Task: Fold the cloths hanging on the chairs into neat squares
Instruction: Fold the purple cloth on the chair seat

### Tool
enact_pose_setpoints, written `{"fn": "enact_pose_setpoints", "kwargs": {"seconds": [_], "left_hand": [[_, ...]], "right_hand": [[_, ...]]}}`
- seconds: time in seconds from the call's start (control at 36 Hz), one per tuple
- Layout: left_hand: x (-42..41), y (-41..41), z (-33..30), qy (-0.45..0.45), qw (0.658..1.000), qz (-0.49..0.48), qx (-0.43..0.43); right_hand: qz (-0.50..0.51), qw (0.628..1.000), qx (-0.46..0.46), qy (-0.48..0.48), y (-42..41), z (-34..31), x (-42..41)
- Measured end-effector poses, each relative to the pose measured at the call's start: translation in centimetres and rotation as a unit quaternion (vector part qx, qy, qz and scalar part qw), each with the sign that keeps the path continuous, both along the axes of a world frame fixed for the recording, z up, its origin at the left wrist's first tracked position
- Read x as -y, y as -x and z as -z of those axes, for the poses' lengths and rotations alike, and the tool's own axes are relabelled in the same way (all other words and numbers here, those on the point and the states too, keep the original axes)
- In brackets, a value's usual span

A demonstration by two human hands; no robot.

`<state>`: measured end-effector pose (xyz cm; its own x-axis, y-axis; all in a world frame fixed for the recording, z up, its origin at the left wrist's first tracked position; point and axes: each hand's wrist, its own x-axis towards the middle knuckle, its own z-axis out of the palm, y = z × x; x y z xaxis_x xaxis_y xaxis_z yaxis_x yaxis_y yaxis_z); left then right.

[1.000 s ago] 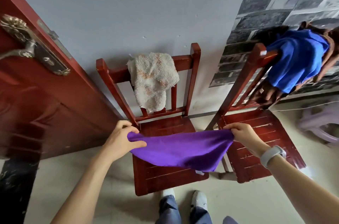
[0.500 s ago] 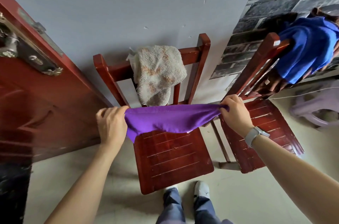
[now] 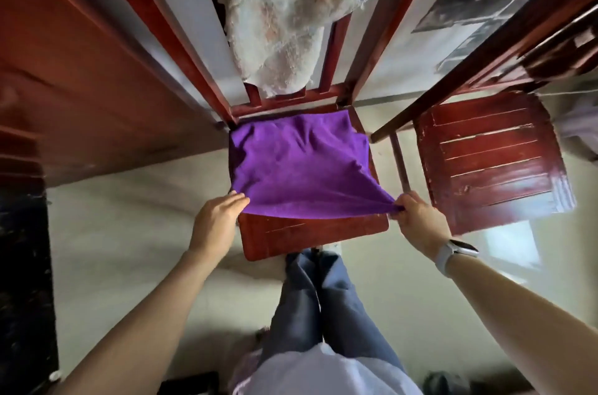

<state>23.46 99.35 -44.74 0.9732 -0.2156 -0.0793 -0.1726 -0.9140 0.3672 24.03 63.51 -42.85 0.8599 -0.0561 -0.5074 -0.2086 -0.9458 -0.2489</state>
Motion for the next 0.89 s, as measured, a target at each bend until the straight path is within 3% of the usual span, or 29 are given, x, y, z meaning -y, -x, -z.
{"fn": "enact_pose_setpoints", "kwargs": {"seconds": [0.25,0.42,0.69,0.89], "left_hand": [[0.9,7.5,8.6,-0.037,0.960,-0.025,-0.275],[1.5,7.8,11.3,-0.041,0.953,-0.015,-0.299],[3.6,-3.3,14.9,-0.024,0.990,-0.039,-0.135],[4.1,-12.4,18.4,-0.047,0.992,-0.053,-0.100]], "right_hand": [[-0.045,0.987,-0.152,0.013,7.1,8.7,0.6],[-0.065,0.965,-0.254,0.014,6.8,12.0,0.4],[-0.054,0.993,-0.088,-0.064,-4.1,15.7,-2.6],[-0.110,0.991,0.066,-0.043,-13.1,19.3,-4.9]]}}
